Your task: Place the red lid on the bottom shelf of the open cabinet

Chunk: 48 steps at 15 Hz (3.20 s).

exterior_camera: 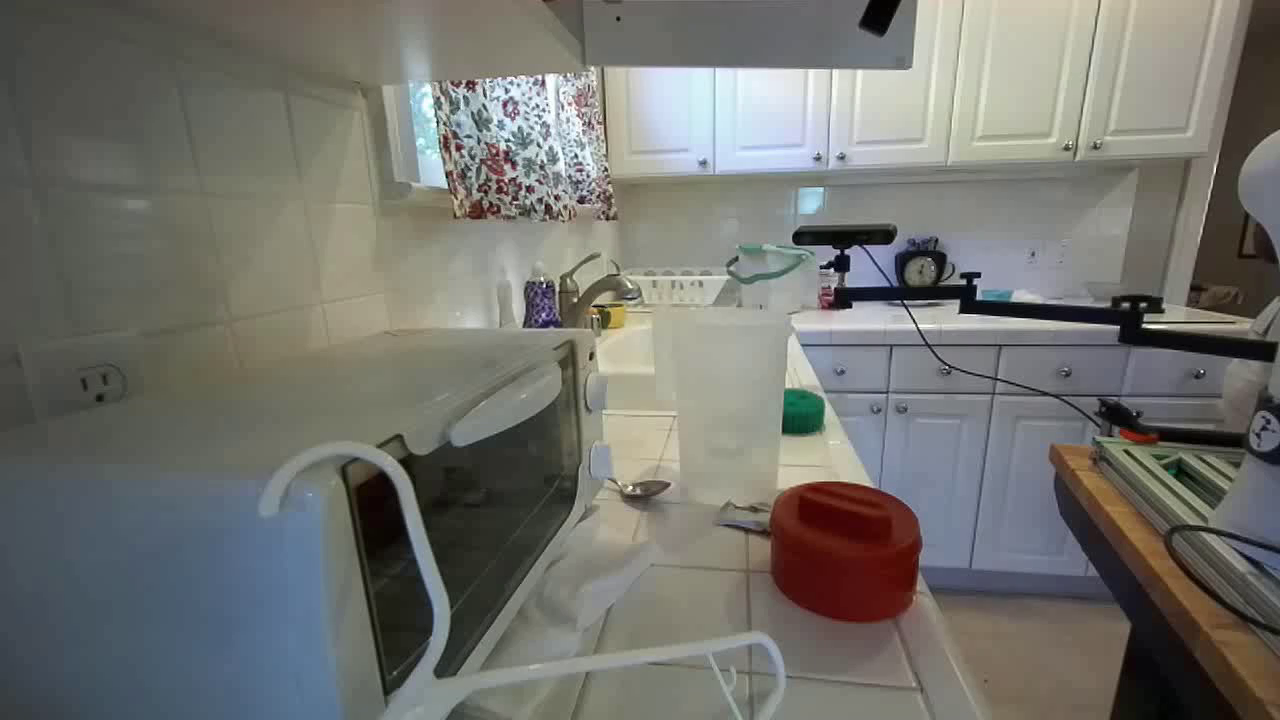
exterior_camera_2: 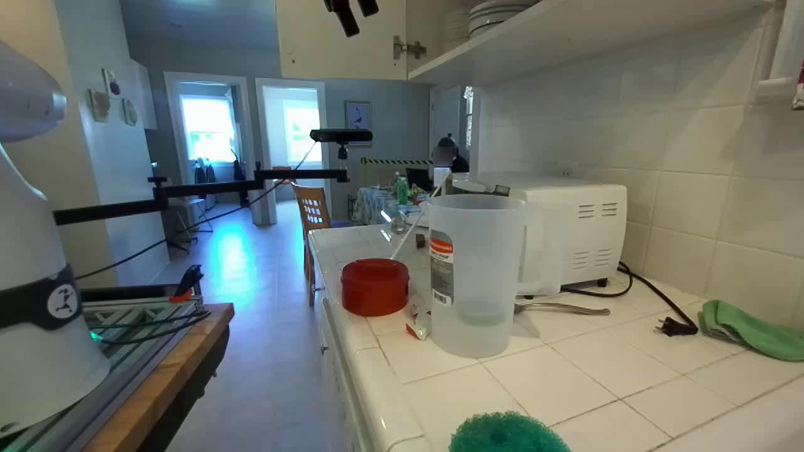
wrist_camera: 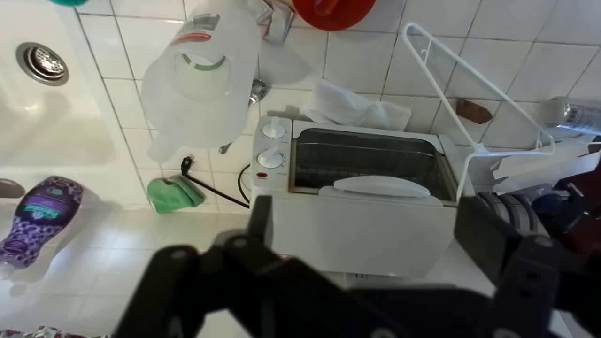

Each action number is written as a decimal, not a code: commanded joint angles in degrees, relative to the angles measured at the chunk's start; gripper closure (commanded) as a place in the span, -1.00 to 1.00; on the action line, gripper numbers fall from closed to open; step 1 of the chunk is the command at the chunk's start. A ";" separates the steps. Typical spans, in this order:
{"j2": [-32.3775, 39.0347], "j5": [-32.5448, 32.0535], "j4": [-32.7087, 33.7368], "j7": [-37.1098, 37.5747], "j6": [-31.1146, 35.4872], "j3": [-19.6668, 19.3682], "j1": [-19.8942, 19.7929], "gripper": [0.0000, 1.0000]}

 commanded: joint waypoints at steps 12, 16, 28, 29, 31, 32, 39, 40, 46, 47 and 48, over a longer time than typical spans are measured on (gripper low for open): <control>0.40 -0.38 -0.11 0.90 1.00 0.58 -1.76 -1.00; 4.09 -0.87 0.06 8.38 0.22 0.52 -8.19 -1.00; 14.18 1.24 -0.31 4.49 2.86 0.80 -3.38 -1.00; 14.78 1.41 -0.55 3.88 3.53 0.86 -2.73 -1.00; 16.01 1.33 -0.78 3.01 4.54 0.88 -1.95 -1.00; 16.65 1.45 -0.83 2.41 4.89 0.78 -1.63 -1.00; 19.71 2.58 -1.72 -1.41 6.19 0.06 -0.76 -1.00; 20.20 2.98 -1.92 -1.68 6.42 -0.03 -0.78 -1.00; 23.73 4.31 -1.67 1.48 4.99 0.64 -1.69 -1.00; 24.45 4.52 -1.60 2.15 4.84 0.74 -1.82 -1.00; 25.25 4.03 -1.52 3.10 4.92 1.05 -2.10 -1.00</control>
